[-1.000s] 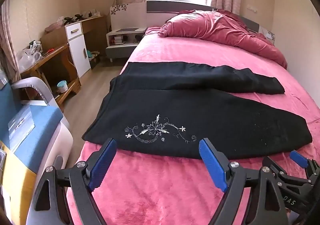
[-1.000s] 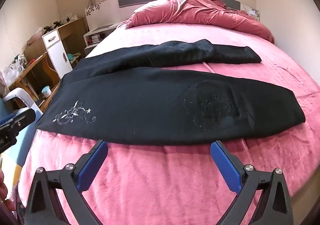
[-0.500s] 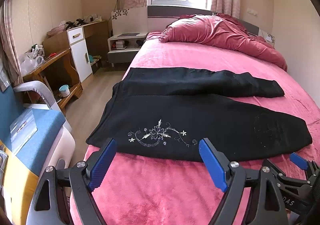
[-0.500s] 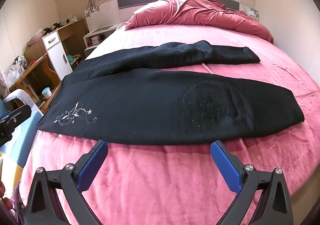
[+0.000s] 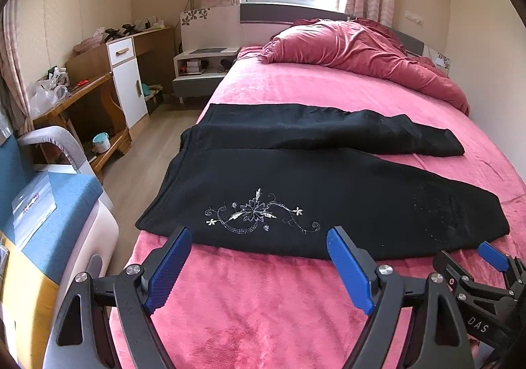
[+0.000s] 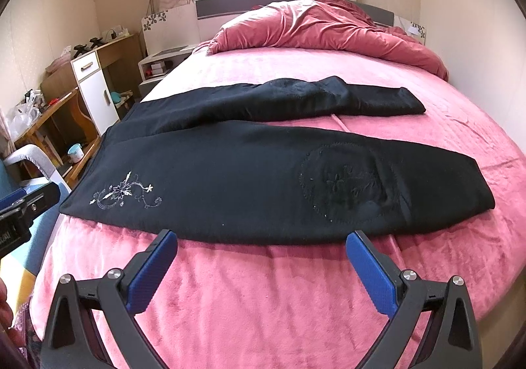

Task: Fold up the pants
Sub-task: 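Move both tools toward the black embroidered pants on the bed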

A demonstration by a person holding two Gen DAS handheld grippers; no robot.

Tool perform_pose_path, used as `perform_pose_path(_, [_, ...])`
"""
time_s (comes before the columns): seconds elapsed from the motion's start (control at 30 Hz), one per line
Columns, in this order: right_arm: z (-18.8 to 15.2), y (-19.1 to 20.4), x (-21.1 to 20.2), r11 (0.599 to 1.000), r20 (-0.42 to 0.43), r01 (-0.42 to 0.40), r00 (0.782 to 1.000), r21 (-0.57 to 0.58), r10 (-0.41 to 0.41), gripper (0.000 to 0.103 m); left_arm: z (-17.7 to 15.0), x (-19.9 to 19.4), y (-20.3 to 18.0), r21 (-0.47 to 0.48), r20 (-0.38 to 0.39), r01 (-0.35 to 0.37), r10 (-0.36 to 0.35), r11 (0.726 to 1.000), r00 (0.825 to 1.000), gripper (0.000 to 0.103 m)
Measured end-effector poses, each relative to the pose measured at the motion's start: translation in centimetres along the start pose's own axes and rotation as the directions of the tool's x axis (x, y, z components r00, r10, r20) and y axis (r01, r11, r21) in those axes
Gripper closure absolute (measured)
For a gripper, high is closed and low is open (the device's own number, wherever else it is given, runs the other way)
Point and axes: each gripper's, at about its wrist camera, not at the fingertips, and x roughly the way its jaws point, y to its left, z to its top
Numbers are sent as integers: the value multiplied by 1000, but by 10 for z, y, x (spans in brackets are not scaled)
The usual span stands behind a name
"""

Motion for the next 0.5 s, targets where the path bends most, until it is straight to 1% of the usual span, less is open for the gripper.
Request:
perform_pose_path(0.13, [0,0,-1,1000,0,9,1000,-4,-9,0,-1,1,-1,6,-4,-1,1,1000,1000,17])
perform_pose_path(0.27, [2,3,-2,999,1,43,999,-23,-43,0,-2,3,1,-7,-16,10,-10,1000,1000,17])
perform_pose_path(0.37, [3,5,-2,994,-2,107,994,-38,-107,0,-3,3,2,-14,-16,13,-14,1000,1000,17])
perform_pose_path(0.43, [4,5,-5,991,6,127,992,-38,-126,0,-4,3,3,-16,-15,15,-15,1000,1000,17])
perform_pose_path(0.5, [5,5,-6,985,10,166,986,-46,-166,0,-5,3,4,-14,-18,9,-9,1000,1000,17])
